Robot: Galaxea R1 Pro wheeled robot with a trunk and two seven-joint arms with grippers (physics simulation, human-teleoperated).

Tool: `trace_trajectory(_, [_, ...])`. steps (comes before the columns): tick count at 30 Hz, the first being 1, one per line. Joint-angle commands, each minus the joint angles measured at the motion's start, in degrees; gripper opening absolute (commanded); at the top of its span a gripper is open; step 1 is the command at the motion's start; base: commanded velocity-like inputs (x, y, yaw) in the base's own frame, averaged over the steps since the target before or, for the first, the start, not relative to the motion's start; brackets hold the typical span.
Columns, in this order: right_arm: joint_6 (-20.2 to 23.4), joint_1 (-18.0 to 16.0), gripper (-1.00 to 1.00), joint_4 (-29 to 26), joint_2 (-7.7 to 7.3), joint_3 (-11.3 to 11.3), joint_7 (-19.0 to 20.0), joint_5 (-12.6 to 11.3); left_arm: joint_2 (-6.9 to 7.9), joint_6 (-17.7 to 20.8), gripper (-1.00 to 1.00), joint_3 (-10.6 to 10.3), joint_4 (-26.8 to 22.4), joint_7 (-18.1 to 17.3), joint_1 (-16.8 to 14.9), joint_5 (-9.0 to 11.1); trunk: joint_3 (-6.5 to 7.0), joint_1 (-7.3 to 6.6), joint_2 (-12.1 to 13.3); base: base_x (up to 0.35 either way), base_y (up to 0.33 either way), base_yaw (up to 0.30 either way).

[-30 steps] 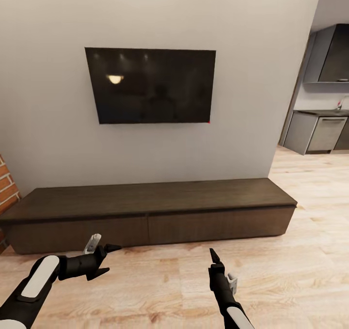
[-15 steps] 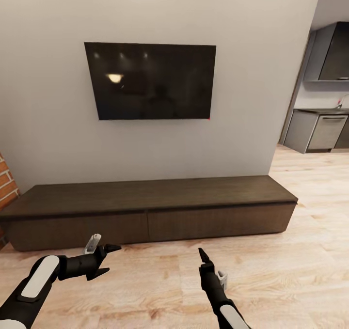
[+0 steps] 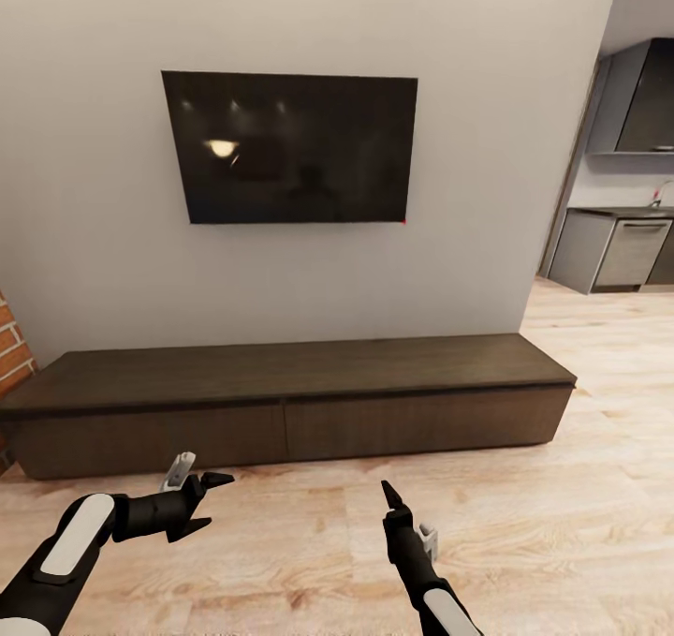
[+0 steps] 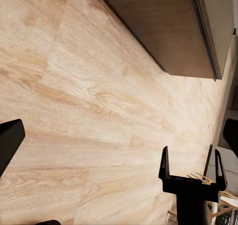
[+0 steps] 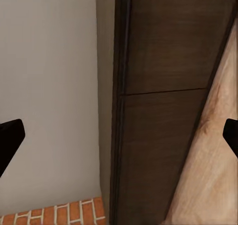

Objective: Place each of the two pumpkins and all three candles from the living room inside a cabinet in the living room (use any cabinet), then make sure every cabinet is closed, and position the cauldron so it is next to a table in the living room.

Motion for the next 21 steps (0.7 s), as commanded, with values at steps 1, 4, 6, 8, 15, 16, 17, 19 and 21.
trace_trajectory(1, [0.0, 0.0, 1.00, 0.0, 0.00, 0.0, 0.0, 0.0, -0.04, 0.0, 1.00, 0.0, 0.0, 0.0, 0.0, 0.0, -0.18, 0.23, -0.4, 0.000, 0.000, 0.000])
trace_trajectory(4, [0.0, 0.0, 1.00, 0.0, 0.00, 0.0, 0.0, 0.0, -0.04, 0.0, 1.00, 0.0, 0.0, 0.0, 0.0, 0.0, -0.72, 0.88, -1.6, 0.000, 0.000, 0.000])
trace_trajectory(6, [0.0, 0.0, 1.00, 0.0, -0.02, 0.0, 0.0, 0.0, -0.06, 0.0, 1.00, 0.0, 0.0, 0.0, 0.0, 0.0, -1.08, 1.32, -2.4, 0.000, 0.000, 0.000])
trace_trajectory(8, [0.0, 0.0, 1.00, 0.1, -0.06, 0.0, 0.0, 0.0, -0.15, 0.0, 1.00, 0.0, 0.0, 0.0, 0.0, -0.1, -1.44, 1.76, -3.2, 0.000, 0.000, 0.000])
trace_trajectory(15, [-0.1, 0.0, 1.00, 0.1, -0.07, 0.0, 0.0, 0.0, -0.24, 0.0, 1.00, 0.0, 0.0, 0.0, 0.0, -0.1, -2.16, 2.64, -4.8, 0.000, 0.000, 0.000])
trace_trajectory(16, [-0.1, 0.0, 1.00, 0.1, -0.07, 0.0, 0.0, 0.0, -0.21, 0.0, 1.00, 0.0, 0.0, 0.0, 0.0, -0.1, -2.16, 2.64, -4.8, 0.000, 0.000, 0.000])
trace_trajectory(17, [-0.1, 0.0, 1.00, 0.1, -0.08, 0.0, 0.0, 0.0, -0.14, 0.0, 1.00, 0.0, 0.0, 0.0, 0.0, 0.0, -2.16, 2.64, -4.8, 0.000, 0.000, 0.000])
trace_trajectory(19, [-0.1, 0.0, 1.00, 0.1, -0.04, -0.1, 0.0, -0.1, -0.03, 0.0, 1.00, 0.0, 0.0, 0.0, 0.0, 0.0, -2.16, 2.64, -4.8, 0.005, 0.000, 0.000])
trace_trajectory(21, [-0.1, 0.0, 1.00, 0.1, -0.07, -0.1, 0.0, -0.1, 0.04, 0.0, 1.00, 0.0, 0.0, 0.0, 0.0, 0.0, -2.16, 2.64, -4.8, 0.132, 0.000, 0.000])
